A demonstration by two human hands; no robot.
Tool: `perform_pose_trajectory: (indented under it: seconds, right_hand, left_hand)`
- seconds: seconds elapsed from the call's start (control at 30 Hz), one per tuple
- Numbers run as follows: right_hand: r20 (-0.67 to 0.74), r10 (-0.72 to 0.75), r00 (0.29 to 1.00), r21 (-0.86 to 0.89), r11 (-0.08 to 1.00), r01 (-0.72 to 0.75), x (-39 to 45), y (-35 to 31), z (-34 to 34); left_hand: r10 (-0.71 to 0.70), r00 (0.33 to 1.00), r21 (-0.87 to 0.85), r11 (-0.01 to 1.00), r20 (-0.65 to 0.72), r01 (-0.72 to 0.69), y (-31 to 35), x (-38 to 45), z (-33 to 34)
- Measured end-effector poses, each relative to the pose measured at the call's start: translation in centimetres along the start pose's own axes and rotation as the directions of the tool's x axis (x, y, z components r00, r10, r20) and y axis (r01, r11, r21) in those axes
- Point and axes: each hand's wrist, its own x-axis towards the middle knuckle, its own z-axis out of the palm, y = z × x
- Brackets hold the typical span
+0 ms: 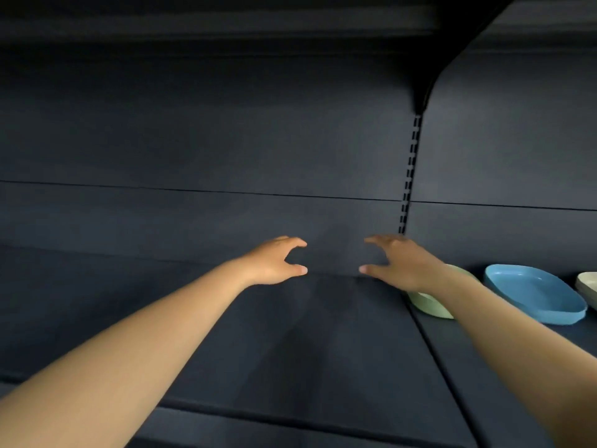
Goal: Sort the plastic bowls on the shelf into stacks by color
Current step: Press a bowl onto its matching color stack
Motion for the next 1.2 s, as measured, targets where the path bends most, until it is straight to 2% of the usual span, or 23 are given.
perform_pose_trajectory:
  seconds: [0.23,0.33,0.5,0.7,0.87,0.97,1.2]
  right_hand:
    - [0.037,-0.091,0.995,-0.115,0.989,0.094,-1.0,-17.9,3.9]
    - [0.053,-0.132,0.99,-0.131,0.982,0.138,-0.7,-25.1,5.9]
    - [0.076,-0.177,0.981,-0.06,0.982,0.182,1.1,-35.4,8.2]
    - [0.095,-0.25,0.964,-0.047,0.966,0.255,5.6,-45.0,10.6]
    - [0.035,-0.339,0.94,0.015,0.941,0.338,11.0,-52.7,13.6]
    - [0.059,-0.382,0.922,0.054,0.924,0.379,14.3,-56.9,16.3]
    - [0.135,-0.379,0.915,0.172,0.919,0.355,21.7,-65.5,20.7]
  left_hand:
    - [-0.062,0.998,0.235,0.97,0.002,0.06,-13.3,-10.2,-8.3]
    - [-0.096,0.995,0.258,0.961,-0.011,0.095,-18.9,-14.4,-11.5]
    - [-0.196,0.98,0.226,0.953,-0.045,0.201,-28.1,-20.2,-16.4]
    - [-0.295,0.947,0.171,0.934,-0.127,0.314,-38.2,-24.2,-21.3]
    - [-0.337,0.924,0.229,0.899,-0.178,0.372,-46.2,-25.3,-24.7]
    - [-0.377,0.909,0.265,0.871,-0.179,0.414,-51.0,-25.3,-26.9]
    - [-0.436,0.876,0.19,0.861,-0.206,0.473,-60.4,-25.2,-29.5]
